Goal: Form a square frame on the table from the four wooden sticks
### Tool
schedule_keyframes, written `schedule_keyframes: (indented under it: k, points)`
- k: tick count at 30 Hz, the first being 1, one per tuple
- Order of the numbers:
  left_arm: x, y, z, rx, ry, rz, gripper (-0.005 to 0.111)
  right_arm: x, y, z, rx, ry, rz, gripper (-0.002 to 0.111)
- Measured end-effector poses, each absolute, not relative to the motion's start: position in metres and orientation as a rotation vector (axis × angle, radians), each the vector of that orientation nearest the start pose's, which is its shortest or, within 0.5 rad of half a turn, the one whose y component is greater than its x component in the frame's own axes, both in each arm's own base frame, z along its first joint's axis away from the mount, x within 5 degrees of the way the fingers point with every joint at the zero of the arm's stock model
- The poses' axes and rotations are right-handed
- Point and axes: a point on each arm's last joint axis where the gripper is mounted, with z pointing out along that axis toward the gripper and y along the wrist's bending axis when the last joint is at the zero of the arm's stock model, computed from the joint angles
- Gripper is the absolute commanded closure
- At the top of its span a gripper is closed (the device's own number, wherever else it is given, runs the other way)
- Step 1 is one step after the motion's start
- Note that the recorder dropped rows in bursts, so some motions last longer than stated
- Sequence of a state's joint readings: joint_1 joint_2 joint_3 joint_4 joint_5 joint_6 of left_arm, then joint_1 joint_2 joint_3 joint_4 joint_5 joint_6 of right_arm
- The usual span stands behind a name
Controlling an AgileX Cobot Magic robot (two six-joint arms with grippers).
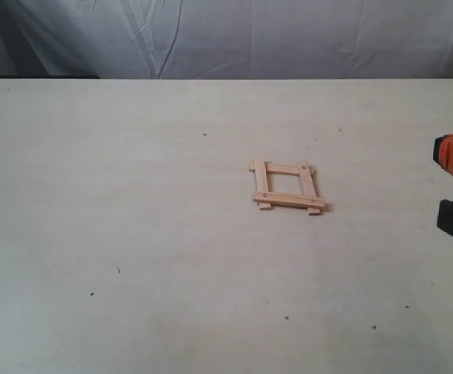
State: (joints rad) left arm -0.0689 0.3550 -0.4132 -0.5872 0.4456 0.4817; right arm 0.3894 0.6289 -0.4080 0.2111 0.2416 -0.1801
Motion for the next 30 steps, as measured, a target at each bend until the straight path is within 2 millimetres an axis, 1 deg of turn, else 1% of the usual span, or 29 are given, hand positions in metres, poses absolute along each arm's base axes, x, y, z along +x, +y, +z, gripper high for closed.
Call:
schedule_keyframes:
  k: [5,8,12,15,18,22,25,30]
  points:
    - [0.078,-0.027,0.295,0.181,1.799,-0.308,0.107,0.117,0.053,0.277,-0.386,1.905,0.325,0.108]
    - [0.078,-0.027,0.295,0.181,1.799,-0.308,0.107,0.11,0.043,0.285,-0.309,1.852,0.31,0.108]
    - [0.078,-0.027,0.295,0.181,1.799,-0.308,0.107,0.095,0.022,0.299,-0.152,1.74,0.21,0.108]
    - [0.078,-0.027,0.295,0.181,1.799,-0.308,0.107,0.073,0.011,0.307,-0.065,1.646,0.136,0.108]
    - [0.078,-0.027,0.295,0.181,1.799,-0.308,0.107,0.059,0.008,0.305,-0.036,1.646,0.107,0.108]
    - [0.078,-0.027,0.295,0.181,1.799,-0.308,0.107,0.046,0.009,0.298,-0.039,1.697,0.101,0.108]
    - [0.078,-0.027,0.295,0.181,1.799,-0.308,0.107,0.042,0.01,0.294,-0.05,1.728,0.108,0.108]
    - [0.078,-0.027,0.295,0.181,1.799,-0.308,0.107,0.041,0.01,0.292,-0.057,1.742,0.097,0.108]
